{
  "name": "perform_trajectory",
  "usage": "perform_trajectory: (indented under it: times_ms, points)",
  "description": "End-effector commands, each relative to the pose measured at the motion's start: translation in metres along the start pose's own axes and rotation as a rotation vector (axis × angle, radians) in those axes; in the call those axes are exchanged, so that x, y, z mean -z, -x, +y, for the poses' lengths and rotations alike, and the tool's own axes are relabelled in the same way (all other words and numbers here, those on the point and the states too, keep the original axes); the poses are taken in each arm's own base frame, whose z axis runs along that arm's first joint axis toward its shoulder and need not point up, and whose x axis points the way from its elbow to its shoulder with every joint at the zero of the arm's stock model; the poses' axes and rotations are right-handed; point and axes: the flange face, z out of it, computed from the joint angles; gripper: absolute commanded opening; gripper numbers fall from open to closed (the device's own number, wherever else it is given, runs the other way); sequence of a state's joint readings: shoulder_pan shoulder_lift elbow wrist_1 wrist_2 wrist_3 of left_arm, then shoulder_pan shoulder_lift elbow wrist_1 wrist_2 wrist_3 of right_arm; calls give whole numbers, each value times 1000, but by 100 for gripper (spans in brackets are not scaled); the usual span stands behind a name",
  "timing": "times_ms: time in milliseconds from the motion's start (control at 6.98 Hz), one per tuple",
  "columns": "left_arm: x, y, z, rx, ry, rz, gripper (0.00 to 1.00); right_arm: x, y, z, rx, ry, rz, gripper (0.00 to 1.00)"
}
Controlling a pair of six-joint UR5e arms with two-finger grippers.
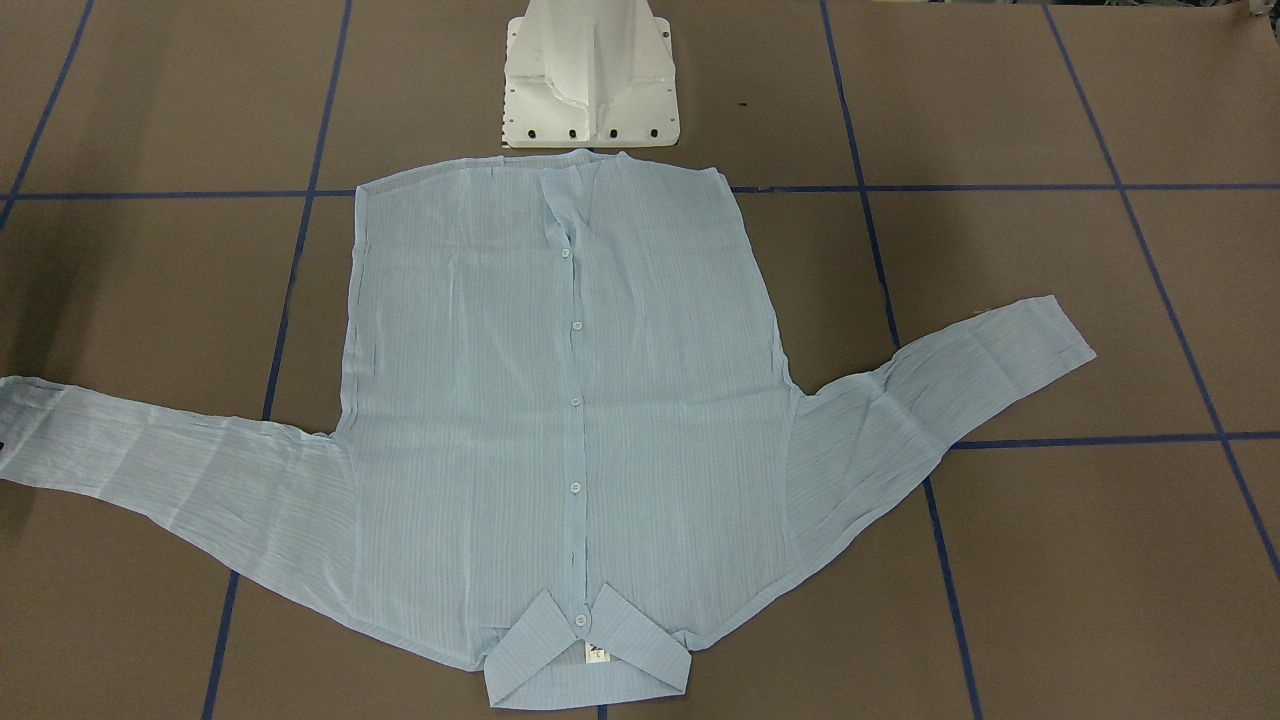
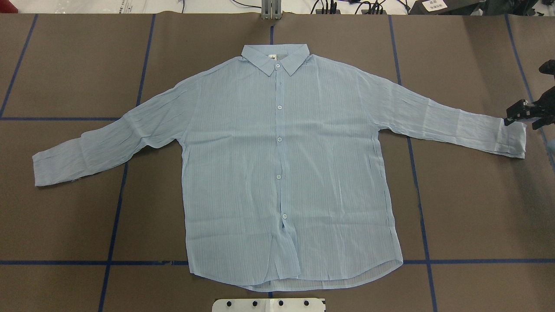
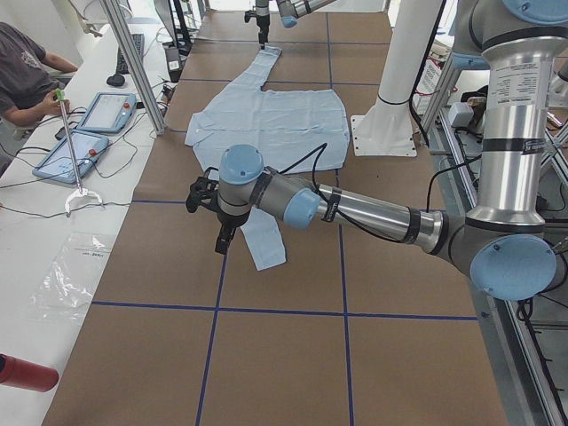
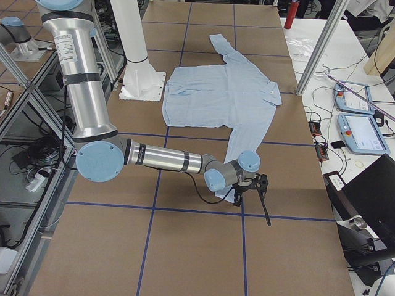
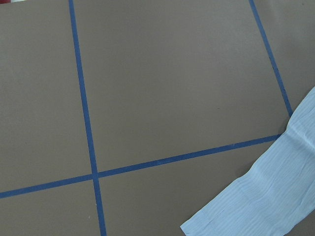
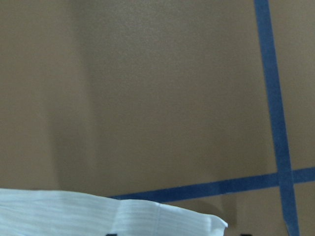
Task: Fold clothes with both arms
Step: 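Lower the right gripper onto the sleeve cuff nearest it and grasp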
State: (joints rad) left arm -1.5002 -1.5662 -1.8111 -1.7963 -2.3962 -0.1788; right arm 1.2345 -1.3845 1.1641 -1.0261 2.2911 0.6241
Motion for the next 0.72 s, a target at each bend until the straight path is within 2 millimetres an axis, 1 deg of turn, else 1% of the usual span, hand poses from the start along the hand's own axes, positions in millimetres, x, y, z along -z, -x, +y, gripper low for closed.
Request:
perform_trajectory:
  times_ms: [0, 143, 287, 430, 573]
  points:
    - [0, 0, 0, -1, 0, 0, 100, -6, -6, 0, -11, 12, 7, 82]
    - [1, -1, 0, -1, -1, 0, 100, -7, -5, -1, -12, 13, 8, 78]
    - [1, -1, 0, -2, -1, 0, 100, -10, -8, -1, -18, 18, 12, 64]
    - [1, -1, 0, -1, -1, 0, 100, -11, -11, -1, -23, 22, 15, 33]
    - [3, -3, -1, -4, -4, 1, 100, -12, -10, -1, -24, 22, 15, 0]
